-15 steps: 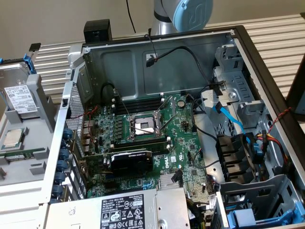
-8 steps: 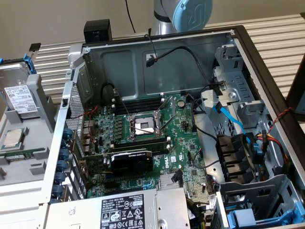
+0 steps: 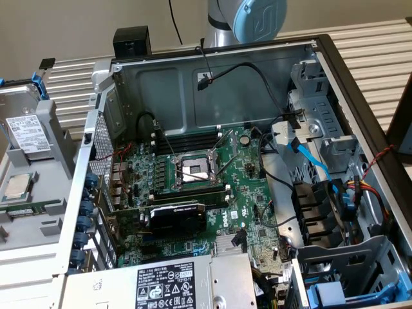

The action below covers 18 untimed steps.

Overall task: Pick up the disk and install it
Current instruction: 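Pick up the disk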

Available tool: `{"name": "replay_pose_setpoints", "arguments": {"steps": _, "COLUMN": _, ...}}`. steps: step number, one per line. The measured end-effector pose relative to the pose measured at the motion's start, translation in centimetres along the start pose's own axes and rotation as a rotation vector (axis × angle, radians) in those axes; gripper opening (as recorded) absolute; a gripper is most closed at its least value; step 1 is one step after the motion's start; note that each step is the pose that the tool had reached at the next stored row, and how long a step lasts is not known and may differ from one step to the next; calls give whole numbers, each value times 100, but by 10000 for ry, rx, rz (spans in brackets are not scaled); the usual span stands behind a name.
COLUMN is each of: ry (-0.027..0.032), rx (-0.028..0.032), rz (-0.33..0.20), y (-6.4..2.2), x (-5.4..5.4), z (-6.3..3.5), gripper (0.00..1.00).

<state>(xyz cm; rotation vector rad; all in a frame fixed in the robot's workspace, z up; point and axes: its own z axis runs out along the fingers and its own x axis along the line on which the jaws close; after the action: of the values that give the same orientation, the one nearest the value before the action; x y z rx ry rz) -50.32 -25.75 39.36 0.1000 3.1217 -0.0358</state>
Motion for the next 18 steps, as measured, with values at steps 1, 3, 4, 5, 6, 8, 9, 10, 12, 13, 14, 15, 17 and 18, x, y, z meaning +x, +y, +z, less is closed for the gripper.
{"name": "replay_pose_setpoints", "arguments": {"steps": 1, "ry": 1, "rx": 0, "rz": 0, "y": 0, "x": 0, "z": 0, "gripper": 54}}
{"name": "replay_pose_setpoints", "arguments": {"steps": 3, "ry": 1, "rx": 1, "rz": 0, "y": 0, "x": 0, "z": 0, "gripper": 56}}
{"name": "replay_pose_setpoints", "arguments": {"steps": 4, "ry": 1, "rx": 0, "rz": -3, "y": 0, "x": 0, "z": 0, "gripper": 56}}
{"name": "replay_pose_setpoints", "arguments": {"steps": 5, "ry": 0, "rx": 0, "rz": -32, "y": 0, "x": 0, "z": 0, "gripper": 62}}
{"name": "replay_pose_setpoints", "arguments": {"steps": 6, "ry": -2, "rx": -4, "rz": -123, "y": 0, "x": 0, "z": -1, "gripper": 62}}
{"name": "replay_pose_setpoints", "arguments": {"steps": 8, "ry": -8, "rx": -13, "rz": -447, "y": 1, "x": 1, "z": -1, "gripper": 62}}
{"name": "replay_pose_setpoints", "arguments": {"steps": 9, "ry": -13, "rx": -17, "rz": -639, "y": 1, "x": 0, "z": -1, "gripper": 62}}
{"name": "replay_pose_setpoints", "arguments": {"steps": 10, "ry": -17, "rx": -20, "rz": -818, "y": 0, "x": 0, "z": 0, "gripper": 62}}
{"name": "replay_pose_setpoints", "arguments": {"steps": 12, "ry": -24, "rx": -27, "rz": -1177, "y": 0, "x": 0, "z": -1, "gripper": 62}}
{"name": "replay_pose_setpoints", "arguments": {"steps": 13, "ry": -29, "rx": -30, "rz": -1358, "y": 0, "x": 0, "z": 0, "gripper": 62}}
{"name": "replay_pose_setpoints", "arguments": {"steps": 14, "ry": -32, "rx": -34, "rz": -1538, "y": 0, "x": 0, "z": 0, "gripper": 62}}
{"name": "replay_pose_setpoints", "arguments": {"steps": 15, "ry": -37, "rx": -37, "rz": -1723, "y": 0, "x": 0, "z": 0, "gripper": 62}}
{"name": "replay_pose_setpoints", "arguments": {"steps": 17, "ry": -44, "rx": -44, "rz": -2087, "y": 0, "x": 0, "z": 0, "gripper": 62}}
{"name": "replay_pose_setpoints", "arguments": {"steps": 18, "ry": -49, "rx": -48, "rz": -2268, "y": 0, "x": 0, "z": 1, "gripper": 62}}
